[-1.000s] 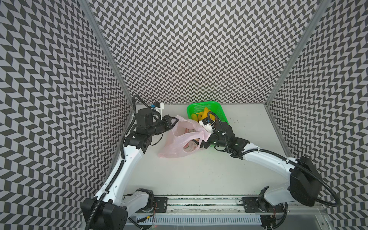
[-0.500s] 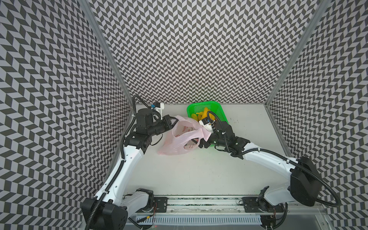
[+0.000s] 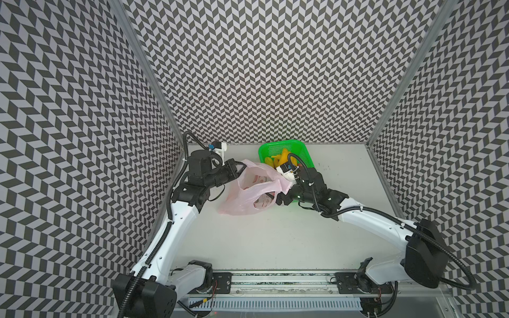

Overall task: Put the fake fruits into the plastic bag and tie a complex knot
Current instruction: 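Release the pomegranate inside the bag and withdraw the right gripper, then reach the right gripper into the basket and grasp the orange persimmon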

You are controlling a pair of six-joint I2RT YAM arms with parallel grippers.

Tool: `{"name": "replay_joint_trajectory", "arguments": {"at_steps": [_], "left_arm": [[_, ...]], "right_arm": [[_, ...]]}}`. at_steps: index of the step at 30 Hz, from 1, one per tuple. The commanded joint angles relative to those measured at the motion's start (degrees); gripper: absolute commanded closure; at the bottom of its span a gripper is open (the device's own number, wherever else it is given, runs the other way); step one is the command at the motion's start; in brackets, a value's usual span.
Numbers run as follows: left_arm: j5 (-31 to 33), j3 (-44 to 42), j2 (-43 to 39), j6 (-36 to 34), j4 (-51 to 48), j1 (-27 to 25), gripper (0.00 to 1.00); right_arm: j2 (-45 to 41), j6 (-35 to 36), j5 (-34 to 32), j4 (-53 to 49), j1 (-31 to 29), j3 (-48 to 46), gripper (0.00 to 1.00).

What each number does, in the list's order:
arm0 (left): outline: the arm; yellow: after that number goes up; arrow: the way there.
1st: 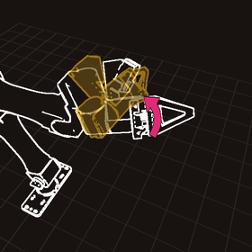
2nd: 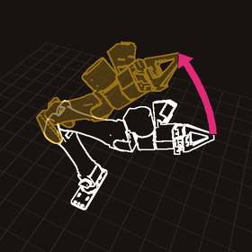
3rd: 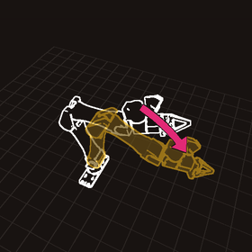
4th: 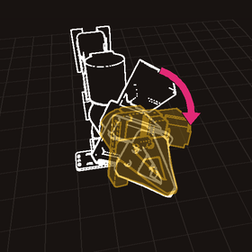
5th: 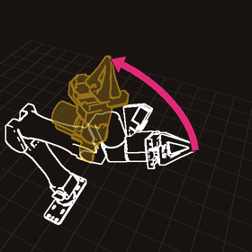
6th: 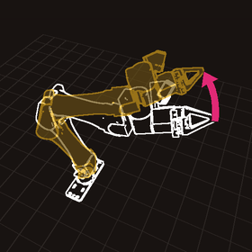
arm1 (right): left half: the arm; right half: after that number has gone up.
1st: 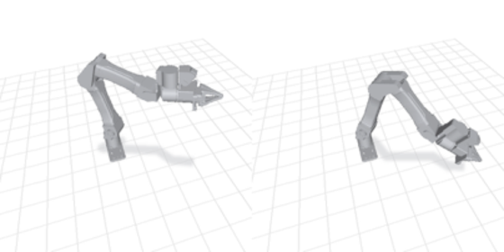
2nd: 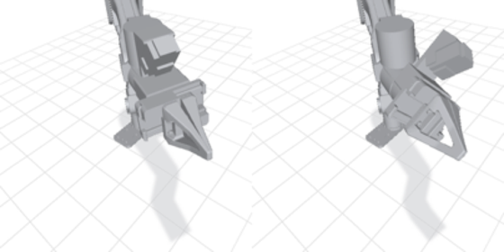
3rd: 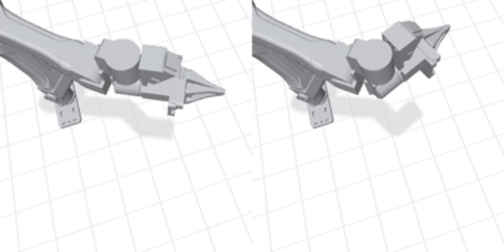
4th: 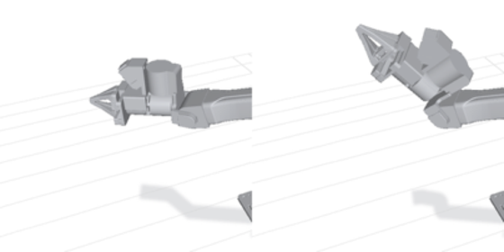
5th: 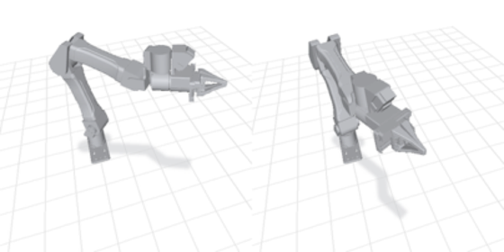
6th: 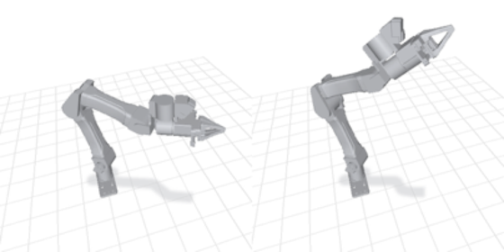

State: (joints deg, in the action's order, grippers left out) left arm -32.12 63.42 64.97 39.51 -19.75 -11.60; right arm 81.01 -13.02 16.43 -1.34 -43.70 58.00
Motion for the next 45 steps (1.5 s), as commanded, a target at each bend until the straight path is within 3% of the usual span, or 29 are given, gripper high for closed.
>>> {"name": "replay_joint_trajectory", "arguments": {"at_steps": [1, 12, 21, 26, 33, 45], "left_arm": [[0.82, 0.79, -0.46, -0.48, 0.06, 0.35, 1.00], [1.62, 0.88, -0.39, 0.04, -0.02, 0.87, 1.00], [1.87, 1.07, -0.33, -0.22, -0.46, 0.96, 1.00], [2.15, 1.61, -0.39, -0.56, -0.90, 1.13, 1.00], [3.32, 3.52, -0.33, -2.16, -3.30, 1.31, 1.00], [2.59, 3.38, -0.89, -2.32, -3.52, 1.40, 1.00]], "right_arm": [[-4.48, 0.77, 1.06, -0.86, -0.16, -0.78, 0.23], [-17.20, 2.85, -2.33, -10.27, 1.03, -7.99, 0.14], [-22.14, 4.82, -2.18, -20.41, 8.40, -7.26, 0.10], [-19.46, 3.86, -1.29, -22.42, 11.96, -4.99, 0.10], [-10.38, -4.62, 5.90, -20.54, 15.98, -1.73, 0.10], [4.09, -12.28, 18.59, -14.54, 17.07, 1.89, 0.15]]}}
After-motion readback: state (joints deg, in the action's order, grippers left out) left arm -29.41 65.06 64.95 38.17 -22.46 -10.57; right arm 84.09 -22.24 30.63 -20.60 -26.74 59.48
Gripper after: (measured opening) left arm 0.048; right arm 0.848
